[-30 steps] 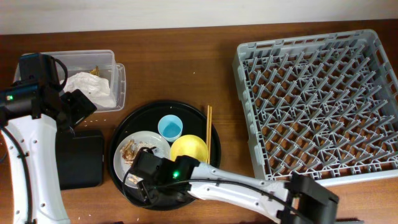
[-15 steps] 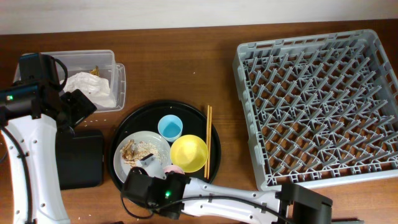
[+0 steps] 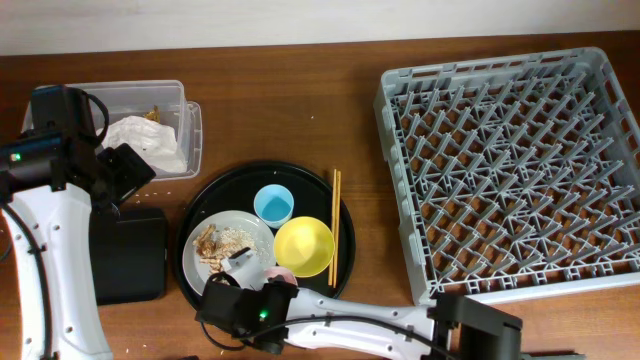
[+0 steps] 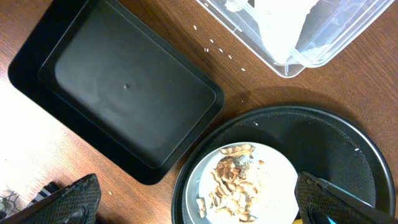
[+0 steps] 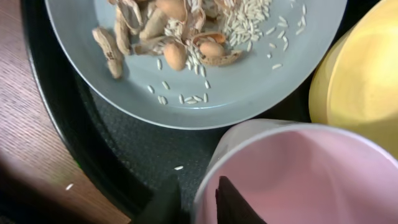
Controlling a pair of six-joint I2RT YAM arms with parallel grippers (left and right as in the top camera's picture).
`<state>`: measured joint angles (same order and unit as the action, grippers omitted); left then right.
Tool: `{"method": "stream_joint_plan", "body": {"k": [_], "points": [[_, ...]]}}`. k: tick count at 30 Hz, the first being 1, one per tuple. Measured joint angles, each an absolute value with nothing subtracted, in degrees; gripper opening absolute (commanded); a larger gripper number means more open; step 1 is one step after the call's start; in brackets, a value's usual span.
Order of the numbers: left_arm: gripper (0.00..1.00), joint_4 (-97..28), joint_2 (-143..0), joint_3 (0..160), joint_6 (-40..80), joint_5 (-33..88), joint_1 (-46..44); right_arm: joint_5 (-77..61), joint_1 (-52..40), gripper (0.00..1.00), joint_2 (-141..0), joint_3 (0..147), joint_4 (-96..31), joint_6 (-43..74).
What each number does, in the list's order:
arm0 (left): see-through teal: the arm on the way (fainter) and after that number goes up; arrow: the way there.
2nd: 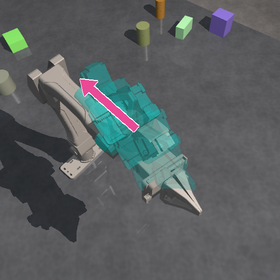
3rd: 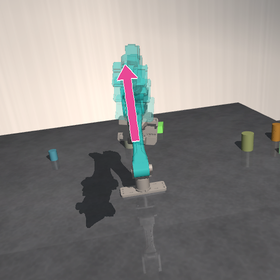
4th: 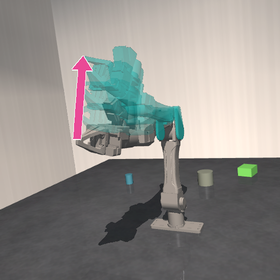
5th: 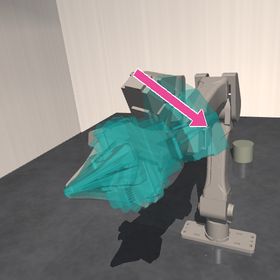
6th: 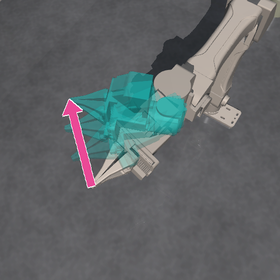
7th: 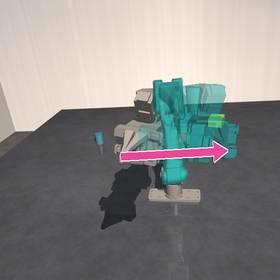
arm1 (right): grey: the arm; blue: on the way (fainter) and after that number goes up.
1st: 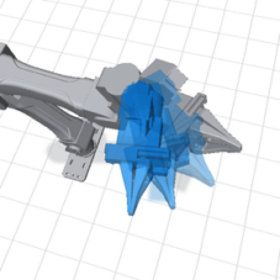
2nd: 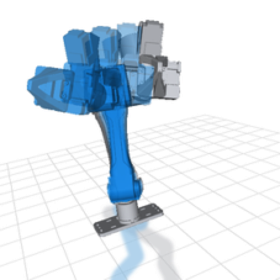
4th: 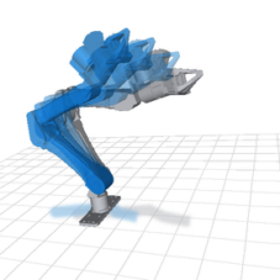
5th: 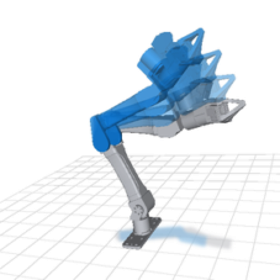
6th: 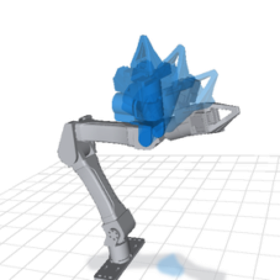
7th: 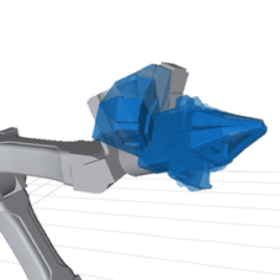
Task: Sort waste into correct bins and load items into the dishwasher rack
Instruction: 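Grasp the pink cup with the right gripper and lift it, then carry the pink cup right and place it upside down in the rack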
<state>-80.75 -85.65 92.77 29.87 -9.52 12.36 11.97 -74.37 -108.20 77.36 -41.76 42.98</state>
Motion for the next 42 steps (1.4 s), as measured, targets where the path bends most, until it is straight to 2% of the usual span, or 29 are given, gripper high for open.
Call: {"method": "stream_joint_plan", "body": {"k": [2,5,6,16,21,24,28,31,37,42], "points": [[0.99,-80.75,-85.65,92.77,29.87,-9.5,12.36,11.99,-74.37,0.18,-108.22,77.36,-41.76,43.09],[0.99,-80.75,-85.65,92.77,29.85,-9.5,12.36,11.94,-74.37,0.05,-108.22,77.41,-41.82,43.31],[0.99,-80.75,-85.65,92.77,29.87,-9.5,12.36,11.97,-74.37,0.04,-108.22,77.47,-42.15,43.42],[0.99,-80.77,-85.65,92.77,29.87,-9.5,12.36,11.94,-74.37,0.04,-108.29,87.53,-54.28,43.33],[0.99,-80.75,-85.65,92.77,29.87,-9.52,12.36,11.7,-73.3,0.04,-107.98,97.56,-65.58,43.31],[0.99,-80.75,-85.65,92.77,29.87,-9.52,12.36,11.51,-69.38,0.04,-106.52,103.83,-74.91,43.09],[0.99,-80.77,-85.65,92.77,29.87,-9.52,12.36,11.57,-59.51,0.04,-100.99,107.15,-80.27,40.18],[0.99,-80.79,-85.65,92.77,29.85,-9.52,12.36,9.23,-46.46,0.04,-94.83,107.79,-82.39,32.62],[0.99,-80.71,-85.65,92.75,29.87,-9.54,12.36,-10.55,-16.27,0.04,-91.05,107.79,-83.68,14.09],[0.99,-80.73,-85.65,92.75,29.87,-9.52,12.36,-27.16,1.08,0.04,-92.6,104.97,-83.79,-0.08]]}}
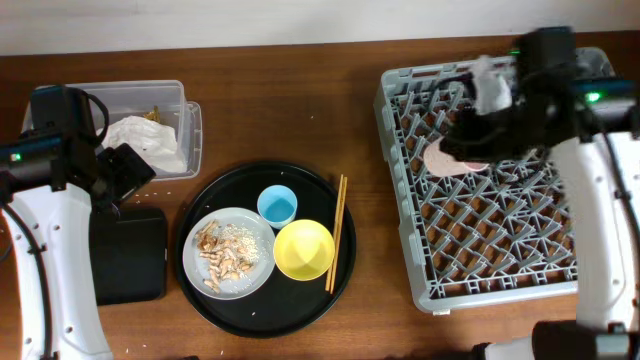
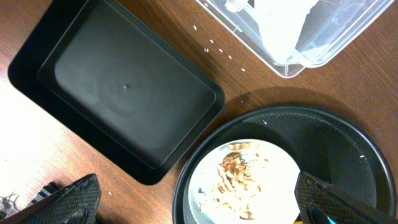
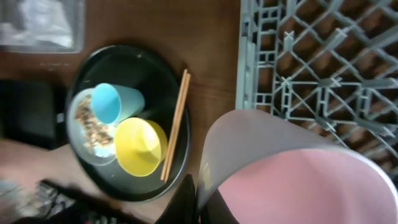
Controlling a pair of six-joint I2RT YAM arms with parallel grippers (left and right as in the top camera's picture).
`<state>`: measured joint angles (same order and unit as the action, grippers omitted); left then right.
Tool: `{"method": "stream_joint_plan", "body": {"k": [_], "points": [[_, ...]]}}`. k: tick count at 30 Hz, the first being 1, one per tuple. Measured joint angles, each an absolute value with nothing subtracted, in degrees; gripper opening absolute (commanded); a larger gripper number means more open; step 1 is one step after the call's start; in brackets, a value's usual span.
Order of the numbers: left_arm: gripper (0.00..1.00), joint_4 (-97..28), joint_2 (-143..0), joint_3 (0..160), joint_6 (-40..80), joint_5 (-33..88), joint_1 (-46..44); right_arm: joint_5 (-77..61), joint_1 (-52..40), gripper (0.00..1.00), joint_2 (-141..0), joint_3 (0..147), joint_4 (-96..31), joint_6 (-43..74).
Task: Sort waste into correct bins and load items into the dishwasher rack
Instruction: 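Carry the pink cup right and place it upside down in the rack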
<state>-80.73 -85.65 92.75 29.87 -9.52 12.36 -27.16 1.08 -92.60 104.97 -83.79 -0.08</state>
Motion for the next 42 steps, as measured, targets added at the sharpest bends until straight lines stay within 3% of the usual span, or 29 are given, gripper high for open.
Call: {"method": "stream_joint_plan", "body": {"k": [7,16,28,42], "points": [[0.99,-80.71,-85.65,92.75,29.87,-9.52,12.36,-49.52,18.5,0.04,-101.16,96.9,-83.64,-15.0],[0.99,-80.73,-85.65,92.73,29.87,-9.52,12.36,-65.43,23.22,0.04,-113.27,94.96,-83.42,-24.86],[0.99,-80.73,-85.65,92.73,29.87,-9.52,12.36,-69.84,26.15,0.04,-122.15,94.54,-84.64,-26.98],[0.99,-80.73,-85.65,92.73,29.87,-9.52,12.36,-64.03,28.42,0.2,-122.21,94.3,-90.26,-27.53]]}}
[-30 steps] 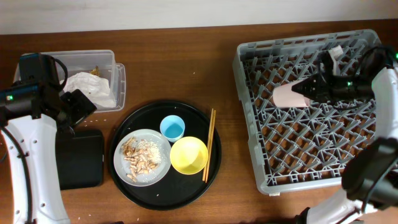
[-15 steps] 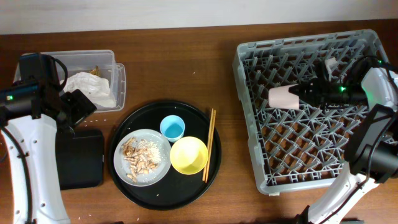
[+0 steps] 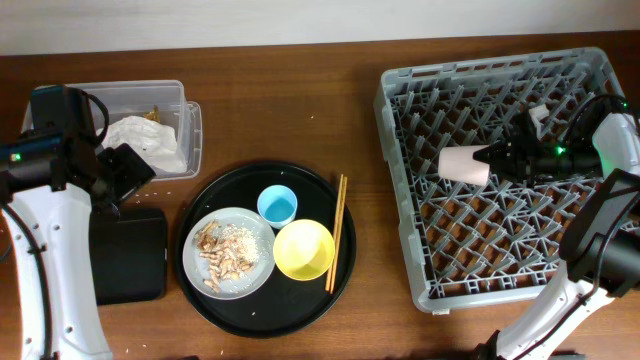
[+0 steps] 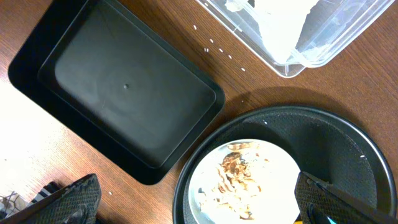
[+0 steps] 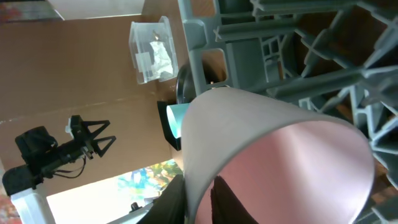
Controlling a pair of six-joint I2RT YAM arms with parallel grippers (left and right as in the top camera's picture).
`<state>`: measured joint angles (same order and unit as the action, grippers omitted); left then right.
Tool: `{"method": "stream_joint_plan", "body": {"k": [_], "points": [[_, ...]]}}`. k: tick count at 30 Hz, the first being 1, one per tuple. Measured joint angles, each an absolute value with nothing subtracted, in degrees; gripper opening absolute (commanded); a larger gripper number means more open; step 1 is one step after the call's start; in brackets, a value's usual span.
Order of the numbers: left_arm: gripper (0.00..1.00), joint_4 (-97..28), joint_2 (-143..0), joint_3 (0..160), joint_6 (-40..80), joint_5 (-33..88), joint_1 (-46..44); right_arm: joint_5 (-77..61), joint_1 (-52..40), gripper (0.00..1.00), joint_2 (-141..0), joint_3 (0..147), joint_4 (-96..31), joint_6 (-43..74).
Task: Sort waste into correct bins and load items into the dishwasher rack
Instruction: 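Carry the pink cup right and place it upside down in the rack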
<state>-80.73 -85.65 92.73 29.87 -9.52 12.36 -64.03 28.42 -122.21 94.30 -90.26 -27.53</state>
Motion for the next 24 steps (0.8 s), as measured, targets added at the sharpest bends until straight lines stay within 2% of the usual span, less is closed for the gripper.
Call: {"method": "stream_joint_plan", "body": {"k": [9,15,24], "points": [[0.99,-80.73,-85.65,92.73,29.87,-9.52,12.36,-60.38,31.59,0.25,-122.21,94.28,-91.81,-27.16],[0.99,-80.73,-85.65,92.73,29.87,-9.52,12.36,-54.78,34.0,0.25,-121.43,94.28,-91.9,-24.05],[0.99,-80.73,-85.65,92.73,29.87,-9.52,12.36,-43.07,34.37,0.25,-102.39,94.39,-90.17,-11.18]]}}
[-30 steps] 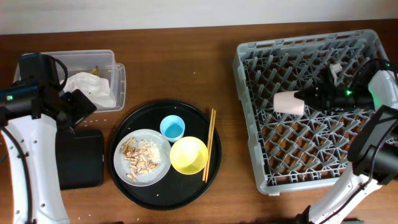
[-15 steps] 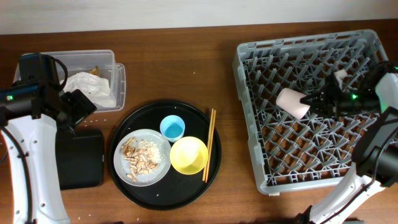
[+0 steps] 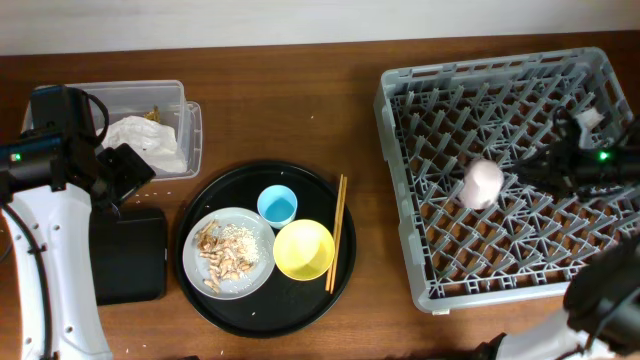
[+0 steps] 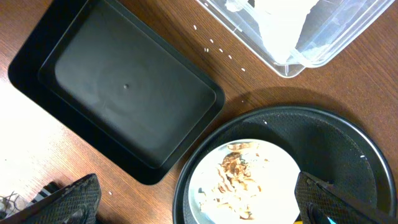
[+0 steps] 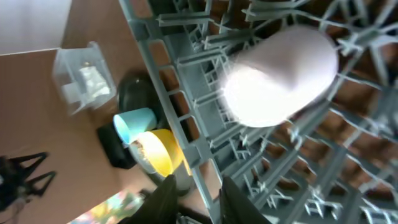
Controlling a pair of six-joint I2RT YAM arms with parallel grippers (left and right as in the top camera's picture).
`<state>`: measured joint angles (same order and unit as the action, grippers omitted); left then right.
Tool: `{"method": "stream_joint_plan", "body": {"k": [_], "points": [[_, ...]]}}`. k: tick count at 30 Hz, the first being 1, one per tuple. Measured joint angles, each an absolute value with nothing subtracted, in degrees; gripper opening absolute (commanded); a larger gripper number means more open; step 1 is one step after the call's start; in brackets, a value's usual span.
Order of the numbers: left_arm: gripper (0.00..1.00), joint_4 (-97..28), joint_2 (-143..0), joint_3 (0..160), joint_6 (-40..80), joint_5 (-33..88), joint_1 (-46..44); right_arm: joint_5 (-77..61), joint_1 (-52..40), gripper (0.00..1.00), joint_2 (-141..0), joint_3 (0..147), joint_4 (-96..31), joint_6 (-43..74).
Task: Sort waste into correct bins and load items into the dishwasher rack
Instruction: 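Carry the pink cup right and place it upside down in the rack, then move the right gripper back to the tray and grasp the blue cup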
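The pink cup point(image 3: 483, 184) sits mouth-down among the pegs of the grey dishwasher rack point(image 3: 395, 200), left of centre; the right wrist view shows the cup point(image 5: 280, 68) free of any hold. My right gripper point(image 3: 535, 172) is just to the cup's right, low over the rack, and its jaws point(image 5: 196, 199) are open and empty. On the black round tray point(image 3: 310, 190) are a grey plate point(image 3: 195, 262) of peanut shells and rice, a blue cup point(image 3: 277, 205), a yellow bowl point(image 3: 303, 249) and chopsticks point(image 3: 335, 232). My left gripper point(image 3: 120, 170) hangs open point(image 4: 199, 205) over the tray's left edge.
A clear bin point(image 3: 192, 130) with crumpled tissue stands at the back left. A black rectangular bin point(image 3: 128, 255) lies left of the tray. Grains of rice are scattered on the wood between them. The rack fills the right side of the table.
The pink cup was on its side in my right gripper over the rack. It now rests mouth-down in the rack, released, and the gripper has drawn back to the right. The left arm is unchanged.
My right gripper was first shut on the pink cup's rim at the tray's front, beside the plate. It then held the cup above the rack, later tipped on its side low in the rack. Now the cup stands inverted there, let go. The left arm never moved.
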<state>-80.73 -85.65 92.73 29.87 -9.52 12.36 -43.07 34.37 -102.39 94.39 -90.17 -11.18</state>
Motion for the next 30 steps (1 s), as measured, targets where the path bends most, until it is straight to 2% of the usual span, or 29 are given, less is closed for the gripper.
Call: {"method": "stream_joint_plan", "body": {"k": [6,9,11,15,16,22,24,28,30], "points": [[0.99,-80.73,-85.65,92.73,29.87,-9.52,12.36,-39.4,33.67,0.25,-90.74,94.39,-93.45,-8.91],[0.99,-80.71,-85.65,92.73,29.87,-9.54,12.36,-38.54,29.15,0.26,-85.62,94.41,-95.2,-9.26],[0.99,-80.75,-85.65,92.73,29.87,-9.52,12.36,-38.37,23.2,0.34,-82.5,94.41,-95.2,-9.28],[0.99,-80.71,-85.65,92.73,29.85,-9.54,12.36,-38.35,9.63,0.42,-78.28,94.5,-92.07,-8.99],[0.99,-80.73,-85.65,92.73,29.87,-9.52,12.36,-38.37,5.63,0.48,-77.8,94.5,-90.67,-8.43],[0.99,-80.73,-85.65,92.73,29.87,-9.52,12.36,-32.91,-15.25,0.51,-80.23,94.52,-78.94,1.56],[0.99,-80.73,-85.65,92.73,29.87,-9.52,12.36,-28.1,-22.41,0.55,-82.96,94.54,-76.07,6.17],[0.99,-80.73,-85.65,92.73,29.87,-9.52,12.36,-17.69,-36.27,0.55,-93.21,94.59,-68.88,15.4],[0.99,-80.73,-85.65,92.73,29.87,-9.52,12.36,-15.73,-38.96,0.55,-97.17,94.59,-65.73,17.72]]}}
